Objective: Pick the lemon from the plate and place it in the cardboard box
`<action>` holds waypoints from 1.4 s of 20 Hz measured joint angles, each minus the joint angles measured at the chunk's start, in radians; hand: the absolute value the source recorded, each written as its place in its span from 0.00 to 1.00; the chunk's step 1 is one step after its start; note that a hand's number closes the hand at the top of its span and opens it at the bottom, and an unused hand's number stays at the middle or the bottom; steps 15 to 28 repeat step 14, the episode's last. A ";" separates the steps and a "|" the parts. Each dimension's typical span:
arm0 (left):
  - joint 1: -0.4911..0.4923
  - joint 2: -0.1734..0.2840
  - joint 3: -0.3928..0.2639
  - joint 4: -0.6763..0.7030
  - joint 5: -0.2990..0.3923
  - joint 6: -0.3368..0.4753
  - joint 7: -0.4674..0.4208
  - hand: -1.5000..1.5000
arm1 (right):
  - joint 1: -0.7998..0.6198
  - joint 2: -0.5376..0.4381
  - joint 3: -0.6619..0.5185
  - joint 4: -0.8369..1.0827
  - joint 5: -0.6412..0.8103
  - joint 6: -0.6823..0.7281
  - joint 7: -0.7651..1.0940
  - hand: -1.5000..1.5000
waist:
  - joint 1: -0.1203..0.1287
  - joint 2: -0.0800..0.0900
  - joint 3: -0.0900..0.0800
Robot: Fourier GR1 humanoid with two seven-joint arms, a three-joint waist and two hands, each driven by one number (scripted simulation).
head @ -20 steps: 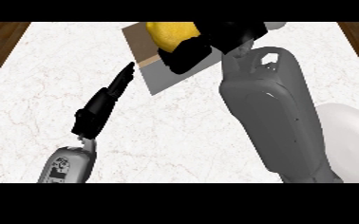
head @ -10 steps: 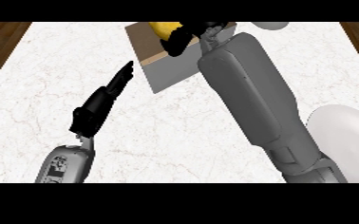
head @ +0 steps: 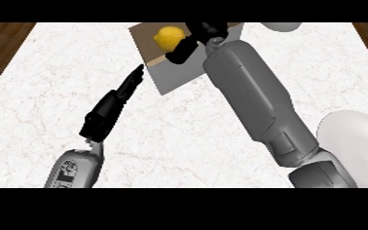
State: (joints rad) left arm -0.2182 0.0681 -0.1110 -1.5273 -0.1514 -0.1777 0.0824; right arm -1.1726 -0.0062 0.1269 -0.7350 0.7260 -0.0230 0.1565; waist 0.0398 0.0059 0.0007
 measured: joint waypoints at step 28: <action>-0.005 0.000 0.013 -0.002 0.000 0.000 -0.006 0.50 | -0.005 -0.004 -0.272 0.134 -0.373 -0.139 -0.283 0.00 | -0.007 0.005 0.001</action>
